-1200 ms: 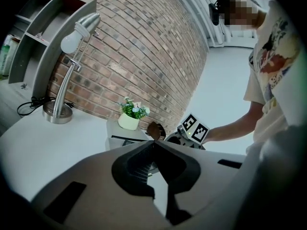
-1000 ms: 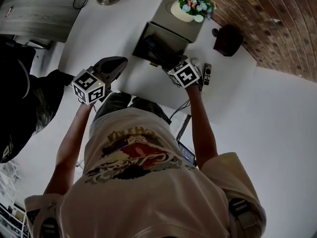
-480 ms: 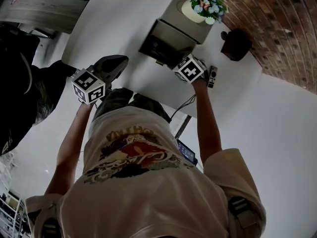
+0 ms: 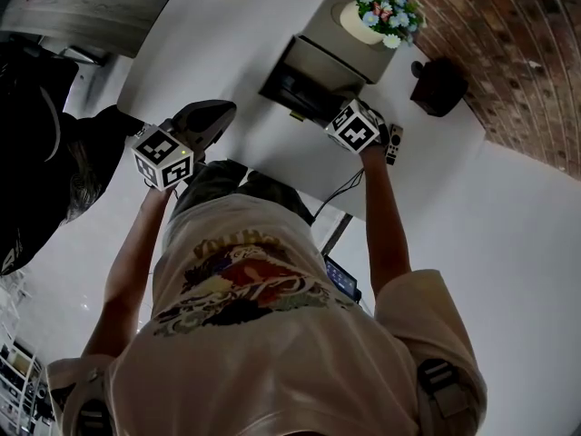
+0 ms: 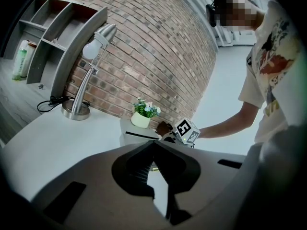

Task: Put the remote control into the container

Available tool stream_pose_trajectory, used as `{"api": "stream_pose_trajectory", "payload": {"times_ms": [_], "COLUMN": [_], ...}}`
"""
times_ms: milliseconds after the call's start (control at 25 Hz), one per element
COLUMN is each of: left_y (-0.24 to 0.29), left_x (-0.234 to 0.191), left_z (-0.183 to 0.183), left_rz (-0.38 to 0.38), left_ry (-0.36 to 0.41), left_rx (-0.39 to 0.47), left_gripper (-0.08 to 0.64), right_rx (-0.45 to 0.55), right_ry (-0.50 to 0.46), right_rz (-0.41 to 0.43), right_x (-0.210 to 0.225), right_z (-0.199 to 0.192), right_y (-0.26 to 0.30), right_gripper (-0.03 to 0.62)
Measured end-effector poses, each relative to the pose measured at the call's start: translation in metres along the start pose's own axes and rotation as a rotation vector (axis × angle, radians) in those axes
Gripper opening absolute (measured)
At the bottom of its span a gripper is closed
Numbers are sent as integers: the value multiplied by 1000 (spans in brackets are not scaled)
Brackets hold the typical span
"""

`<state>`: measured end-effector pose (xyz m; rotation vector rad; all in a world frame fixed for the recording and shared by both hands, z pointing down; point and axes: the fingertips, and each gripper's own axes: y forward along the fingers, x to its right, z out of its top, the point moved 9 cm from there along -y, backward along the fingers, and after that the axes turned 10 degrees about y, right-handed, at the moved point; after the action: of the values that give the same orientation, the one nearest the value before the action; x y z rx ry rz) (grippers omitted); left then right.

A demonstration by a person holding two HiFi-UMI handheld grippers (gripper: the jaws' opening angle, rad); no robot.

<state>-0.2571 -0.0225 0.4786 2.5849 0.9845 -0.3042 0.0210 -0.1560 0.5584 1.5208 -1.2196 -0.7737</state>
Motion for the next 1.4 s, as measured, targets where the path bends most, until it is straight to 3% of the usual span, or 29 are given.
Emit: {"api": "stream_pose_trajectory", "payload": {"times_ms": [360,640,960,1240,1400], "left_y": [-2,1,12,31,46], "left_x": [1,0,8,19,24], "left_z": [1,5,20,39,48], "left_rz": [6,-3,-89,-175,-228], "left_ry": [4,14,45,101,139], "left_rx": [-16,-12,11,14,20], "left_gripper": [6,6,6,5,5], "right_rx": [23,83,291,493,563], "right_ry": [-42,49,209,357,420], "right_rz": [-40,-39,-37,-120,-152], "right_x": [7,13,0,-34,-52], "right_z": [-6,-6,-1,-3,-10], "right_y": [7,3,-35,-77,-90], "right_gripper": [241,241,234,82,54]}}
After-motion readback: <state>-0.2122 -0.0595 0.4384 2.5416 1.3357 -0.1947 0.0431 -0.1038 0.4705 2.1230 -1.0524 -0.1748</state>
